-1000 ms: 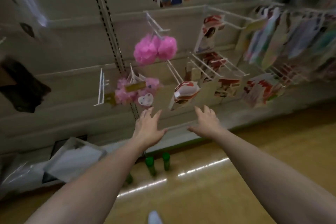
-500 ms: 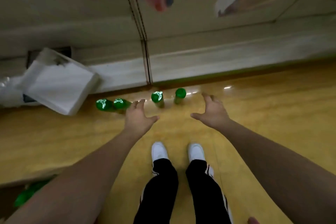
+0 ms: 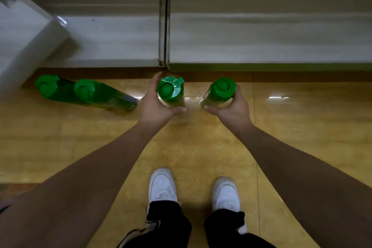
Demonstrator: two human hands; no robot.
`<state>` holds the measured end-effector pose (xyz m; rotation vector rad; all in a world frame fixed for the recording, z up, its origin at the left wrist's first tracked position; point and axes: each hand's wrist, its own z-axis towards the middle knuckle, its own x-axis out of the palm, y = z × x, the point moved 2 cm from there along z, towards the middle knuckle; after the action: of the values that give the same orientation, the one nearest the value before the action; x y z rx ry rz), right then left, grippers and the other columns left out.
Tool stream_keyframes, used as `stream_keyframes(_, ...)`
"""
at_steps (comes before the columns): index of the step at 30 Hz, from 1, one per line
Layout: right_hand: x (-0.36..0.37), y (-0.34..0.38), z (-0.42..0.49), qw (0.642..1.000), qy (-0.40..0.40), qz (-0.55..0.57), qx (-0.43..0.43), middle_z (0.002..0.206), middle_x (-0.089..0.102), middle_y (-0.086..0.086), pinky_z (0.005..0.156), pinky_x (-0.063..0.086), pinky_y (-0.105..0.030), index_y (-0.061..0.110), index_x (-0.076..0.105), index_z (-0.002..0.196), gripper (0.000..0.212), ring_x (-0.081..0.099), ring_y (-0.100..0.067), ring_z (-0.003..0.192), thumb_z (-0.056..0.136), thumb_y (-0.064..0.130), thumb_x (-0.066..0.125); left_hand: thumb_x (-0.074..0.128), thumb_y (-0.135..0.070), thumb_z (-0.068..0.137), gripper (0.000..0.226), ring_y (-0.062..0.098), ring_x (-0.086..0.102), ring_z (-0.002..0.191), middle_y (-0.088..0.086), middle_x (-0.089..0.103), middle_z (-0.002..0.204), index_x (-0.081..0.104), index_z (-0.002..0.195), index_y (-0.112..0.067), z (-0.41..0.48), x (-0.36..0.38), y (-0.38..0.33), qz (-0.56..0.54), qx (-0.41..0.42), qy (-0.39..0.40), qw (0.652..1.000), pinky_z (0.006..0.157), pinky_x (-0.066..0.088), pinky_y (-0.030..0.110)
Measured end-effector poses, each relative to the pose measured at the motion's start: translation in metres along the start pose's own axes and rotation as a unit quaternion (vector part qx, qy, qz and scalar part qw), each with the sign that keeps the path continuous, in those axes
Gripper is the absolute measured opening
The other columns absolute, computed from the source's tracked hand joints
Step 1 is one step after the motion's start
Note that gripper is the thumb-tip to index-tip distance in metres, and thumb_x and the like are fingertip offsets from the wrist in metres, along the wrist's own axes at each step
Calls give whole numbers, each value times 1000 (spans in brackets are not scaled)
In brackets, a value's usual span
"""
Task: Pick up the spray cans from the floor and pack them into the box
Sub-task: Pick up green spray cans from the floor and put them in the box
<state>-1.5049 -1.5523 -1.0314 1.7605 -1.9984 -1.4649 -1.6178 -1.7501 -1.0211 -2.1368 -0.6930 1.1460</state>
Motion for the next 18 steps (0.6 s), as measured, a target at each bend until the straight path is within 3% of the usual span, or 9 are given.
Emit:
stream_keyframes(3, 11, -7, 13, 999, -28, 38, -11, 110, 60, 16, 84, 47, -14, 21, 55, 133, 80, 56, -1, 101, 64, 25, 95, 98, -26, 55, 95, 8, 55, 121, -11, 60, 127, 48, 135, -32, 12, 17, 7, -27, -7, -36, 999, 99, 43, 20)
stream_keyframes(5, 9, -2, 10, 998, -37, 42, -18, 109, 63, 11, 83, 49, -15, 20, 58, 127, 73, 59, -6, 103, 64, 23, 95, 97, -28, 56, 90, 5, 55, 115, -13, 61, 123, 51, 134, -27, 9, 15, 2, -19, -7, -42, 999, 87, 38, 8)
stream_keyframes(8, -12, 19, -11, 998, -38, 33, -28, 110, 65, 6, 77, 47, -11, 17, 60, 125, 70, 61, -12, 106, 64, 25, 95, 97, -33, 56, 88, 4, 55, 108, -13, 61, 116, 53, 132, -23, -11, -7, -24, 19, 17, -49, 998, 78, 36, 4)
stream_keyframes(10, -33, 45, -35, 998, -41, 21, -37, 109, 67, 5, 75, 46, -9, 14, 63, 125, 72, 63, -13, 104, 63, 28, 95, 97, -34, 54, 89, 6, 57, 105, -8, 65, 115, 54, 131, -20, -30, -30, -53, 35, 28, -56, 997, 80, 41, 9)
stream_keyframes(13, -70, 95, -81, 999, -33, 19, -39, 113, 69, 5, 84, 52, -21, 17, 63, 127, 74, 63, -12, 105, 61, 31, 96, 97, -34, 52, 90, 13, 61, 109, -3, 67, 116, 55, 131, -20, -72, -70, -108, 35, 26, -66, 997, 87, 48, 24)
stream_keyframes(18, -143, 193, -168, 996, -14, 16, -83, 108, 69, 8, 85, 52, -28, 20, 63, 124, 76, 65, -15, 104, 58, 34, 96, 96, -35, 49, 89, 16, 63, 104, -10, 65, 104, 57, 128, -25, -159, -142, -222, 23, 4, -102, 994, 84, 43, 21)
